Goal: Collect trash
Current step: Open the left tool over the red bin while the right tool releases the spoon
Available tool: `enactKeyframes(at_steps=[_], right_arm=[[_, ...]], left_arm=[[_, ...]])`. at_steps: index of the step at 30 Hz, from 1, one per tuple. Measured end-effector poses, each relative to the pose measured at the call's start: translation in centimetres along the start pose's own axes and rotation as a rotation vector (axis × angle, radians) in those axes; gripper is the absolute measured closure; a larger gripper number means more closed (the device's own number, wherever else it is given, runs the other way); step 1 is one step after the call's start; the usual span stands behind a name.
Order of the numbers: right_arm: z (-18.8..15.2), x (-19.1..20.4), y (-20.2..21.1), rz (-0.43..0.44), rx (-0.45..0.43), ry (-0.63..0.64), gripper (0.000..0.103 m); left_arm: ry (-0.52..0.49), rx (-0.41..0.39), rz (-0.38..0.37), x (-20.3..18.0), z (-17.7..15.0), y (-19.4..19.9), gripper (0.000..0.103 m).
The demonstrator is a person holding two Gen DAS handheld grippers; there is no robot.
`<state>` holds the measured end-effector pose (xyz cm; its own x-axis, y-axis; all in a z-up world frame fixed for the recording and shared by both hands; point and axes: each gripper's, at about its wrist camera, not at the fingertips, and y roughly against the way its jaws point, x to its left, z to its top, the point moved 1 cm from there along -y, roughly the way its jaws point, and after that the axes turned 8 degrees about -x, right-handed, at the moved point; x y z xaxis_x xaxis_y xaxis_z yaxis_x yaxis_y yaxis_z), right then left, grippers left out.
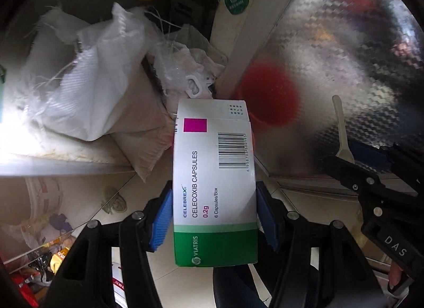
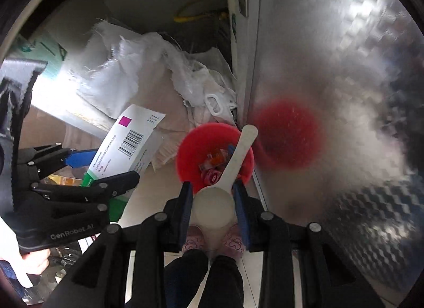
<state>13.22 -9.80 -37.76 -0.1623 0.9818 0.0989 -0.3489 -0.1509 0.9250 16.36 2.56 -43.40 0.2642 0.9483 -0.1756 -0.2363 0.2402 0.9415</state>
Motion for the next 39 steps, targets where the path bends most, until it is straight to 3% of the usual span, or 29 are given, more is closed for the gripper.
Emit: enactKeyframes(at_steps=[7,10,14,39], right_arm=[[-0.6,-1.6,-0.6,-0.031,0.014,-0.034,0.074],[-0.5,-2.0,-0.7,-0.043,0.013,-0.042,0.074],[-0.5,-2.1,-0.7,-0.046,0.019,-0.049,0.074],[2.0,2.5,-4.2,0.025,0.04,0.107,0.074]], left_arm=[[-0.02,0.018,-0.015,0.0,1.3,-1.7,0.046],[-0.023,0.014,-0.03,-0.2,1.7,-1.9,0.026],[-0.037,0.023,-0.022,-0.3,1.8,-2.1,0.022],[0.095,0.025,0.042,5.7,0.4,-1.5,0.022]])
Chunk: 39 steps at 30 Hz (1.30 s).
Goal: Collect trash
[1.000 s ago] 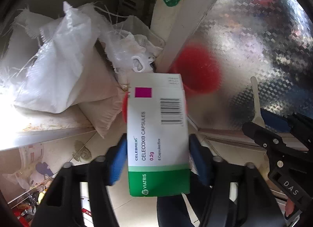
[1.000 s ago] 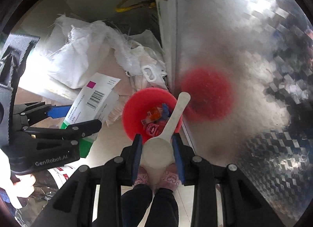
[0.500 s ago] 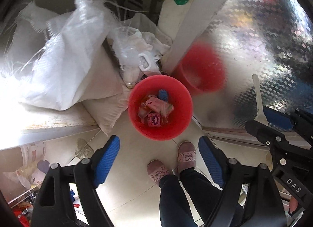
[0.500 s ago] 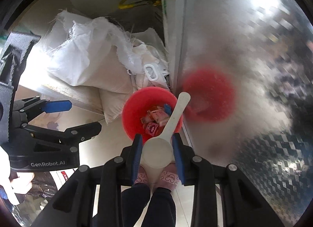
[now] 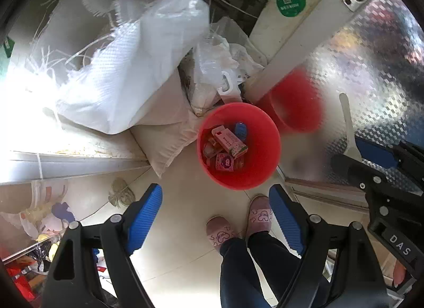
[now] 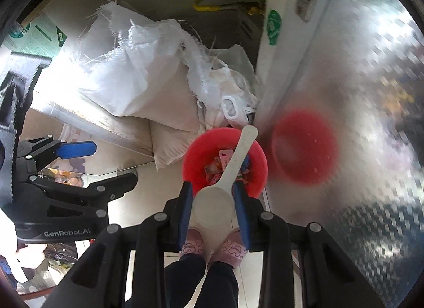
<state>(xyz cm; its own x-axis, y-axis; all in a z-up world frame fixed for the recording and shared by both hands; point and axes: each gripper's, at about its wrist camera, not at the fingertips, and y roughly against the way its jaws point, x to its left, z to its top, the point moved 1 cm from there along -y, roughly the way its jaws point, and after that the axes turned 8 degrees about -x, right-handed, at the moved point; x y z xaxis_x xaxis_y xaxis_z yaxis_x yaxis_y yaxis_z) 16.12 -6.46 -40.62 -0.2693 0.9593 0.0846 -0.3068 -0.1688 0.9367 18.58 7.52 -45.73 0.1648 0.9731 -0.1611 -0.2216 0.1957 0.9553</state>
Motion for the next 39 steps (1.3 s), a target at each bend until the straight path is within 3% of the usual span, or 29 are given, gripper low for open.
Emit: enactKeyframes(at_steps=[11,12,13,15,26,39], right_arm=[[0.7,1.0,-0.8,0.003,0.021,0.041,0.073],[0.7,1.0,-0.8,-0.006,0.021,0.044,0.064],[0.7,1.0,-0.8,-0.007,0.02,0.044,0.046],[0.7,0.9,-0.8,-0.014,0.014,0.053,0.037],[0.3,1.3,0.1,-0.021,0.016,0.044,0.036],[-0.5,2.5,5.0,-0.027,-0.034,0.039,0.036]], left_arm=[[0.028,-0.003,0.031,0.5,-0.4,-0.2,0.022],[0.036,-0.007,0.035,0.6,-0.4,-0.2,0.022],[0.041,-0.007,0.037,0.6,-0.4,-0.2,0.022],[0.041,-0.007,0.044,0.7,-0.4,-0.2,0.022],[0.039,-0.033,0.056,0.9,-1.1,1.4,0.022],[0.065,-0.084,0.055,0.2,-2.5,6.4,0.022]])
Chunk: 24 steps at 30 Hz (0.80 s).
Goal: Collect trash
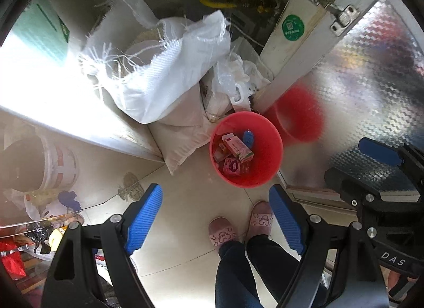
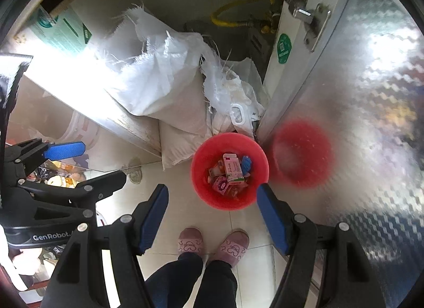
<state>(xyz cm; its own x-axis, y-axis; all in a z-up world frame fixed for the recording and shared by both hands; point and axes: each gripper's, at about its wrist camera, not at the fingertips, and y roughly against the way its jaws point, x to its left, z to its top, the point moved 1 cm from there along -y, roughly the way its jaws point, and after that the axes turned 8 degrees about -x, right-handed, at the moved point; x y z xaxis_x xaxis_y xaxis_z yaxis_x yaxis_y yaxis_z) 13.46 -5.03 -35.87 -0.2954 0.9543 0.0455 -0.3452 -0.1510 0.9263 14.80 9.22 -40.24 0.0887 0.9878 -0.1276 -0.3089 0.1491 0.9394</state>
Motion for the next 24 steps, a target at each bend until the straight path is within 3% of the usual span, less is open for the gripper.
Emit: enactKeyframes(at_steps=[9,24], right_arm=[[-0.2,0.8,7.3,-0.057,-0.069,-0.036,0.036],[0.9,-0.3,23.4,-0.184,-0.269,-0.094,0.036]], left_arm=[[-0.042,-0.052,-0.029,-1.7,0.2,6.8,0.022],[-0.059,-0.244,-0.051,-7.5,2.3,22.4,0.022]])
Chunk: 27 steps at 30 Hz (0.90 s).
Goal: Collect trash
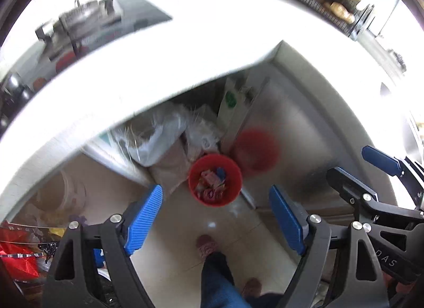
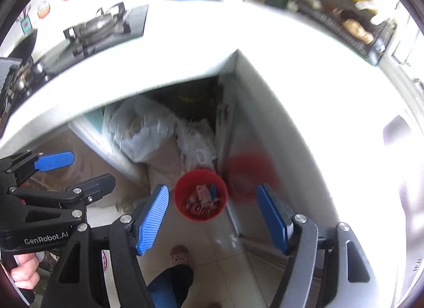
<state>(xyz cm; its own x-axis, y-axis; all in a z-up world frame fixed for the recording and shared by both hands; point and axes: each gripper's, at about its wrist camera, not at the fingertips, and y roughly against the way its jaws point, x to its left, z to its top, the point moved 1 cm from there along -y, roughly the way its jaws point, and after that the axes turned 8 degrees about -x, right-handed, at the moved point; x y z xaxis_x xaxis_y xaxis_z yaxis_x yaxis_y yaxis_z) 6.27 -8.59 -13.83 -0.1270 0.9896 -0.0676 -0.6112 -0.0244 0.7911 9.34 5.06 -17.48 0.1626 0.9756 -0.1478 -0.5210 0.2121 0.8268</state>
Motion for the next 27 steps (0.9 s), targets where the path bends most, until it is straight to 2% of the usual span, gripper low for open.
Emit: enactKeyframes(at_steps=[5,12,22,27], right_arm=[[1.0,-0.9,6.5,-0.076,-0.126,-0.001,0.036],[0.0,-2.7,13.7,-0.081,-0.23,-0.034,0.036],[-4.2,-4.0,22.7,-0.09,-0.352,-0.042,0.034],[-6.5,-3.9,25.8,-0.091,-0.385,-0.039,0.033]], left_arm=[[-0.03,-0.133,0.014,-2.9,1.4,6.6,0.022],[-0.065,-0.26,0.016,-6.6,0.8,14.9,0.022],[-0.074,-0.391,0.049,-11.3,-4.5,24.7,0.022],[-0.08,-0.424,0.065,-13.0,-7.6,28.0,0.022]])
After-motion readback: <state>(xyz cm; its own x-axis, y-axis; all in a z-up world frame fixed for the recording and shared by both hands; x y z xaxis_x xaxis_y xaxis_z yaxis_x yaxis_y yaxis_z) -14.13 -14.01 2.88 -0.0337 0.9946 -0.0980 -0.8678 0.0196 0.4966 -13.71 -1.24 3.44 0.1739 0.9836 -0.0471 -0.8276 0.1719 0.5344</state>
